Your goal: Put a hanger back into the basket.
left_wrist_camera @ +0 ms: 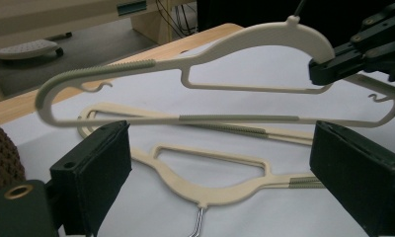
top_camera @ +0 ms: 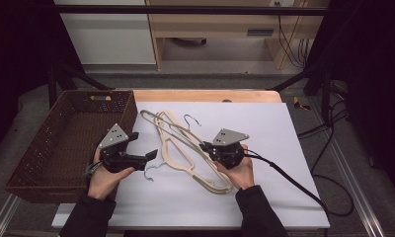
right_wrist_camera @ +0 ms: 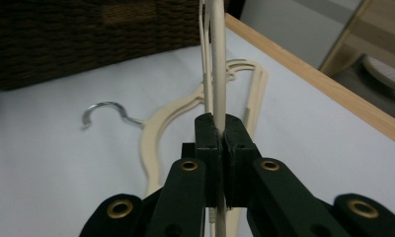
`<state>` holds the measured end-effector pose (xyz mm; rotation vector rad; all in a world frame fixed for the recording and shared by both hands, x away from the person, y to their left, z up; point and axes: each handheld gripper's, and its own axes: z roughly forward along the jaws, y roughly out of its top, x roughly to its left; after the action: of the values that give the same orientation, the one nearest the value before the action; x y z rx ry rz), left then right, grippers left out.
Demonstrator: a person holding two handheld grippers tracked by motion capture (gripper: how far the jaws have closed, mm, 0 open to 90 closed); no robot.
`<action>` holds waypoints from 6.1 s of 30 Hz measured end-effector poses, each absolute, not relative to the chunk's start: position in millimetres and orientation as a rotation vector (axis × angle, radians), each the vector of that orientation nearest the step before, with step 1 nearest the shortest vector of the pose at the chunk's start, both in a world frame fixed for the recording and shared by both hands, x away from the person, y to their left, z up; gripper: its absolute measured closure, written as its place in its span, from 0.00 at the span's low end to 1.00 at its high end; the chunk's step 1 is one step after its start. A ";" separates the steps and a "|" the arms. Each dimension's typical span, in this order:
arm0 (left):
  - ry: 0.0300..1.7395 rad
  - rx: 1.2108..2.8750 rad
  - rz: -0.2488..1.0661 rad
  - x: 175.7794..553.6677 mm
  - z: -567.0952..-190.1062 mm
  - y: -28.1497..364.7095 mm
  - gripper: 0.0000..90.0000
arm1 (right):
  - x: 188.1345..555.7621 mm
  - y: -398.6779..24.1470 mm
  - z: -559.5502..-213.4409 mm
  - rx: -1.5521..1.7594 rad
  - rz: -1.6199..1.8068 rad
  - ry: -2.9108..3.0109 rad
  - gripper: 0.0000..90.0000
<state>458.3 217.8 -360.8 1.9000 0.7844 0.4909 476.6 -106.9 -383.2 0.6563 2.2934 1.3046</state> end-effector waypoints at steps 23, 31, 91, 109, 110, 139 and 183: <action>0.498 2.148 0.415 459.7 -381.1 160.4 0.48 | 438.3 -123.6 -397.4 0.507 1.404 2.559 0.97; 0.476 2.232 0.385 459.3 -384.2 157.3 0.71 | 437.8 -122.0 -400.4 0.492 1.402 2.593 0.97; 0.735 1.877 0.504 455.8 -251.9 272.5 0.96 | 436.9 -246.5 -393.8 1.163 1.420 1.905 0.07; 0.892 1.941 0.593 490.7 -264.5 368.1 0.96 | 437.8 -247.5 -394.4 1.167 1.395 1.902 0.07; 0.898 1.946 0.591 490.9 -267.3 372.8 0.96 | 438.0 -247.4 -394.9 1.161 1.393 1.908 0.07; 1.096 1.975 0.563 492.1 -328.3 445.8 0.96 | 440.5 -246.0 -399.2 1.162 1.366 1.934 0.06; 1.688 1.980 0.539 515.1 -393.4 467.2 0.75 | 442.2 -242.5 -403.1 1.169 1.372 1.952 0.07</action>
<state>515.1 467.2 -393.4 1.9797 1.6876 0.5394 442.2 -242.5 -403.1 1.1691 1.9523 1.3717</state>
